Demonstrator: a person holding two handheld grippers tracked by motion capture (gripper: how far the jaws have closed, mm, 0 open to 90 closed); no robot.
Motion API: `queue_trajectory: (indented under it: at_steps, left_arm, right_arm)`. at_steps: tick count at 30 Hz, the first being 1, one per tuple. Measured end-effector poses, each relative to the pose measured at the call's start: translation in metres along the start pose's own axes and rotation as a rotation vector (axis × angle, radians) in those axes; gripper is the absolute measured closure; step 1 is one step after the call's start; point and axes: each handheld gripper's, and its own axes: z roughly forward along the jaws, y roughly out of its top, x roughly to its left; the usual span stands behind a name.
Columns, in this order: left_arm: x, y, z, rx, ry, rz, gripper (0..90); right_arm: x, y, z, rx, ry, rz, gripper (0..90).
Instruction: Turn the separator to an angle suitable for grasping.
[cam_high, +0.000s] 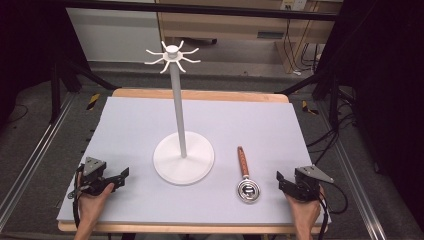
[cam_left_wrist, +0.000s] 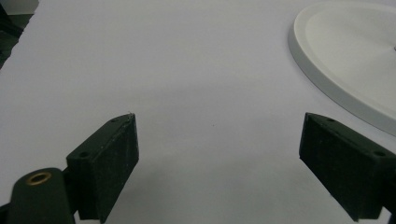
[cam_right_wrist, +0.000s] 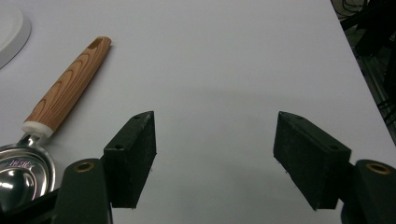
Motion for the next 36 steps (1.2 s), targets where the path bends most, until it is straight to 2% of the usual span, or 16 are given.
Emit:
queue_trajectory:
  at_steps: [13, 20, 25, 28, 31, 36]
  left_arm:
    - [-0.001, 0.000, 0.001, 0.006, -0.015, 0.023, 12.5]
    - [-0.002, 0.000, 0.001, 0.007, -0.014, 0.027, 12.9]
    - [-0.002, 0.000, 0.001, 0.009, -0.013, 0.027, 13.0]
    - [-0.002, 0.000, 0.001, 0.010, -0.013, 0.027, 13.0]
    - [-0.002, 0.001, 0.001, 0.012, -0.014, 0.033, 13.0]
    - [-0.003, 0.001, 0.002, 0.017, -0.013, 0.035, 13.0]
  right_arm:
    - [0.008, 0.004, -0.005, 0.037, -0.004, -0.034, 36.0]
    - [0.015, 0.009, -0.007, 0.066, 0.022, -0.042, 38.6]
    - [0.025, 0.015, -0.010, 0.073, 0.042, -0.073, 39.3]
    - [0.028, 0.018, -0.011, 0.075, 0.050, -0.072, 39.5]
    - [0.033, 0.022, -0.011, 0.086, 0.021, -0.067, 36.0]
    - [0.037, 0.026, -0.012, 0.082, 0.035, -0.047, 41.2]
